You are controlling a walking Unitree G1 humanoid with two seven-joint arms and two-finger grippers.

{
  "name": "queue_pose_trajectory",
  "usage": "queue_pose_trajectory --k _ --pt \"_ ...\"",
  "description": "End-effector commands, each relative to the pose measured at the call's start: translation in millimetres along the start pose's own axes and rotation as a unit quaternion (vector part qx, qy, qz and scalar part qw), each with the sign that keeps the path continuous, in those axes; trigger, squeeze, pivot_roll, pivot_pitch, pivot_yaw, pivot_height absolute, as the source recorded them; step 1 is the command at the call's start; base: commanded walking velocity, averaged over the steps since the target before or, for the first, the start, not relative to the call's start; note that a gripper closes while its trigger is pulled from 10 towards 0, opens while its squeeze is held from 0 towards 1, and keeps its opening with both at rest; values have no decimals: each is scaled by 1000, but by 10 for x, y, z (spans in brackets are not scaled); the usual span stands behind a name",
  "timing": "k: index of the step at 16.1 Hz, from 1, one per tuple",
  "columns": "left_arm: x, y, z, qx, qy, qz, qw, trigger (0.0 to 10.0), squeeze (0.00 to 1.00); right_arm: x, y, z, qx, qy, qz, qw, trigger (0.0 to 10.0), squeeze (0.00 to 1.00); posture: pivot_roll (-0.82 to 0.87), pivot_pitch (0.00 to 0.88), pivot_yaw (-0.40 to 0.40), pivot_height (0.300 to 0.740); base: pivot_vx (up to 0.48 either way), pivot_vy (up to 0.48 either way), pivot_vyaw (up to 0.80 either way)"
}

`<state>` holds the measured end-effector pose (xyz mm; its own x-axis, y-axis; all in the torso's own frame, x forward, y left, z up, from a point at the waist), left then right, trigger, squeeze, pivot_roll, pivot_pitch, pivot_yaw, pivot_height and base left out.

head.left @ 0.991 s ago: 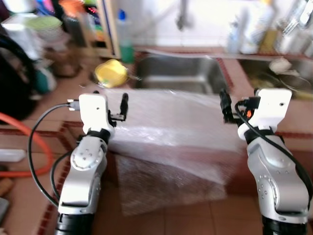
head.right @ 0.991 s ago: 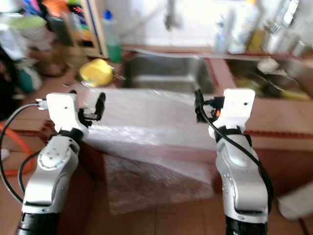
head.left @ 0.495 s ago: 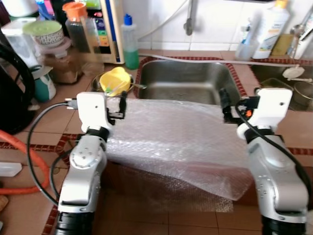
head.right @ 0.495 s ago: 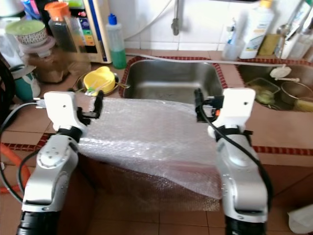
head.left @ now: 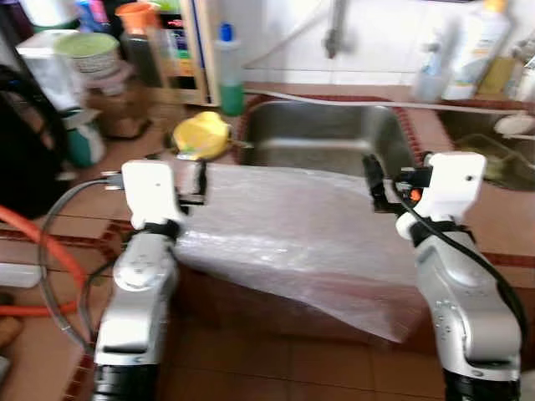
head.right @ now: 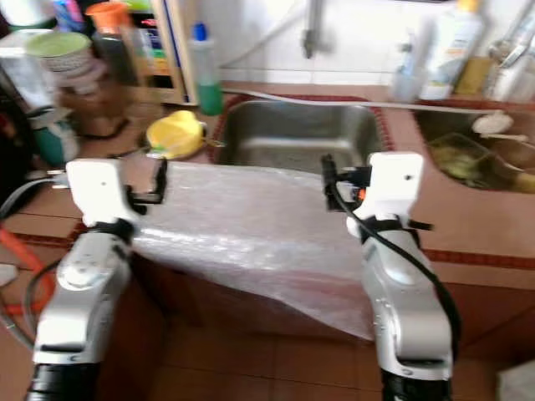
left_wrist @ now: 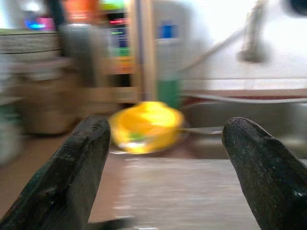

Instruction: Kitchen organization

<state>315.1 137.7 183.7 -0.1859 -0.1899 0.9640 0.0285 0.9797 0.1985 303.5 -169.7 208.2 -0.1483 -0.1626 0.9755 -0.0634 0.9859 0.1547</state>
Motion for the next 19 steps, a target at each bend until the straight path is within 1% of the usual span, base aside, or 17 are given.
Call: queue_pose_trajectory --k 1,2,4,5,7,8,10,11,13,16,18,19 --pt "-1 69 8 9 1 -9 1000 10000 0 40 40 1 6 -8 -2 1000 10000 0 -44 73 27 740 0 0 0" --pt "-3 69 8 9 1 -8 1000 10000 0 38 39 3 6 -8 -2 1000 10000 0 -44 73 26 740 0 0 0" --pt "-2 79 5 11 2 -11 1000 10000 0 40 41 3 5 -7 -2 1000 10000 0 -44 74 27 740 0 -414 0" --pt "8 105 -3 24 -1 -7 1000 10000 0 40 41 2 5 -8 -2 1000 10000 0 -44 74 26 740 0 0 0" --pt "20 141 -31 48 4 -39 998 10000 0 41 46 0 7 -8 -2 1000 10000 0 -41 74 26 740 0 0 0" --pt "17 149 -36 50 4 -41 998 10000 0 41 51 -4 7 -8 -3 1000 10000 0 -39 74 28 740 0 0 0" --pt "19 156 -44 44 2 -33 998 10000 0 37 72 -10 8 -9 -6 1000 10000 0 -31 76 36 740 0 0 0" --pt "22 157 -46 44 1 -36 998 10000 0 33 76 -11 8 -9 -6 1000 10000 0 -30 75 37 740 0 0 0" --pt "98 133 -62 36 -13 -35 999 10000 0 38 95 -8 8 -11 -10 1000 10000 0 -18 91 39 740 0 0 0" --pt "96 77 -15 17 -11 -13 1000 10000 0 51 82 5 9 -12 -7 1000 10000 0 -16 96 32 740 0 0 0" --pt "175 26 -11 3 -29 -17 999 10000 0 115 75 -28 11 -22 -5 1000 10000 0 -18 99 27 740 0 0 0" --pt "215 26 -19 2 -35 -14 999 10000 0 126 72 -31 10 -24 -5 1000 10000 0 -18 98 27 740 0 0 0"
Point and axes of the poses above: a point about 5 cm out from each wrist's last joint towards the gripper, its own z axis pointing back from the gripper into the wrist, its own x axis along the axis of the wrist's last joint, y = z × x, the point moved 2 cm from there along -z, pointing out of the wrist towards the gripper, and after that the axes turned 11 degrees about -z, right-handed, at the moved point
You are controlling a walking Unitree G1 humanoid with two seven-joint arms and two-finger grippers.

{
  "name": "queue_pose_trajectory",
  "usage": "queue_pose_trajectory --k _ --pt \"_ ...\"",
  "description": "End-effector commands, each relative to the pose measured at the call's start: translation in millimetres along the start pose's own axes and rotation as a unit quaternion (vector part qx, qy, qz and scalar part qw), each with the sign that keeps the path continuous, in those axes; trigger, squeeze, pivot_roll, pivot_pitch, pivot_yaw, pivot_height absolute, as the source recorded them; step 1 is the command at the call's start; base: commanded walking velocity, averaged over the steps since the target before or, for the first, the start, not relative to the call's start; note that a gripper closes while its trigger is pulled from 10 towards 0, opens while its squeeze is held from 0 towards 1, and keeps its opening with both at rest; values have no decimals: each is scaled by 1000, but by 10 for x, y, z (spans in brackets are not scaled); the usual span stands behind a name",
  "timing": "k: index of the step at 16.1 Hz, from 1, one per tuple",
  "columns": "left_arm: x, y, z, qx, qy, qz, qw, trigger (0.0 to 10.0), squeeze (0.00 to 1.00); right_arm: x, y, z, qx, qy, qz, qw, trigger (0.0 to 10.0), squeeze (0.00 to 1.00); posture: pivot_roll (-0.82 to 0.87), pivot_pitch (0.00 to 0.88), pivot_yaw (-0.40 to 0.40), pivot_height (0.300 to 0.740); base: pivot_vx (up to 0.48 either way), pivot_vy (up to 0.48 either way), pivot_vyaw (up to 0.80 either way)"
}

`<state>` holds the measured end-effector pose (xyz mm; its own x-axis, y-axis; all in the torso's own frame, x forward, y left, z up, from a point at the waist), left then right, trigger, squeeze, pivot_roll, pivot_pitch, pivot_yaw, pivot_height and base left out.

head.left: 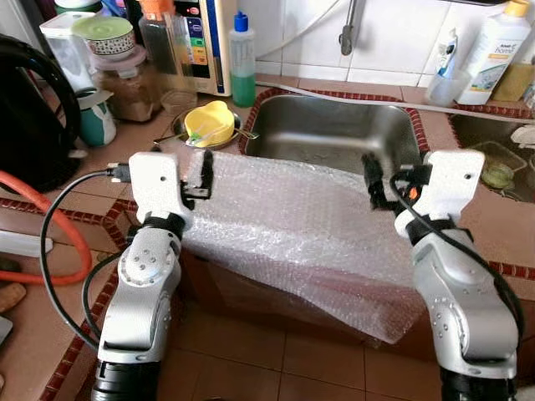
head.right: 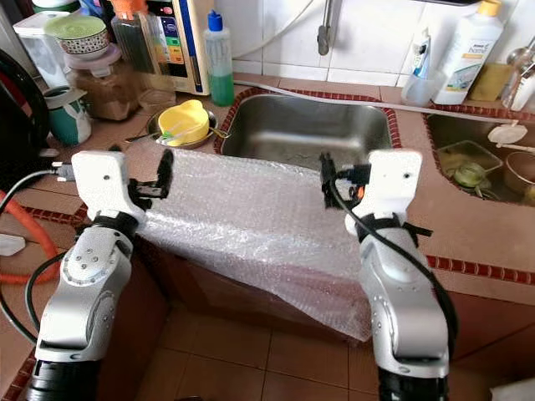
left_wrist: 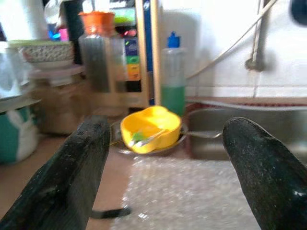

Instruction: Kitchen organization

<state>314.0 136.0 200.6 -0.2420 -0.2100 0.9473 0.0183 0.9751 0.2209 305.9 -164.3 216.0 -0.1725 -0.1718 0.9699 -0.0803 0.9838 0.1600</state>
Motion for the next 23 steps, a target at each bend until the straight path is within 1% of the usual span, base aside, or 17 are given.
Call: queue_pose_trajectory --k 1,2,3,5,7,12,13,14,20,23 --pt "91 21 -19 1 -14 -4 1000 10000 0 71 4 6 1 -13 -1 1000 10000 0 -20 96 24 740 0 0 0" --pt "152 20 -40 1 -25 -1 1000 10000 0 76 -1 12 2 -13 -3 1000 10000 0 -26 96 18 740 0 0 0" --pt "167 21 -46 3 -26 1 1000 10000 0 66 0 20 4 -9 -3 1000 10000 0 -35 91 18 740 0 0 -800" --pt "115 -27 -27 -9 -17 7 1000 10000 0 63 7 25 6 -8 -2 1000 10000 0 -42 83 26 740 0 0 -800" --pt "124 -60 -39 -21 -20 9 1000 10000 0 63 -3 30 3 -8 -1 1000 10000 0 -44 79 29 740 0 0 -800" --pt "141 -49 -35 -21 -25 12 999 10000 0 59 -6 32 2 -8 -2 1000 10000 0 -43 76 27 740 0 0 -758" --pt "139 -77 -24 -33 -25 23 999 10000 0 62 -2 30 4 -10 0 1000 10000 0 -42 76 26 740 0 0 0" --pt "138 -83 -14 -33 -26 16 999 10000 0 60 -1 28 4 -9 -1 1000 10000 0 -41 77 26 740 0 0 0" --pt "132 -115 -6 -49 -25 22 998 10000 0 58 8 35 3 -9 1 1000 10000 0 -45 80 31 740 279 0 0" --pt "127 -114 -3 -49 -24 23 998 10000 0 57 2 42 1 -9 1 1000 10000 0 -46 81 32 740 330 0 0"
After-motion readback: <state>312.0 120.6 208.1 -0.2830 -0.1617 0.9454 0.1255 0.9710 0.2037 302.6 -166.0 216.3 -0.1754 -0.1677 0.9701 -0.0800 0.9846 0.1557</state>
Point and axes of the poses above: a point about 5 cm out from each wrist's last joint towards the gripper, its own z axis pointing back from the gripper into the wrist, its own x axis along the axis of the wrist's last joint, y = z × x, the point moved 2 cm from there along -z, pointing out of the wrist towards the gripper, and after that the axes turned 11 degrees about -z, right-handed, at the moved point
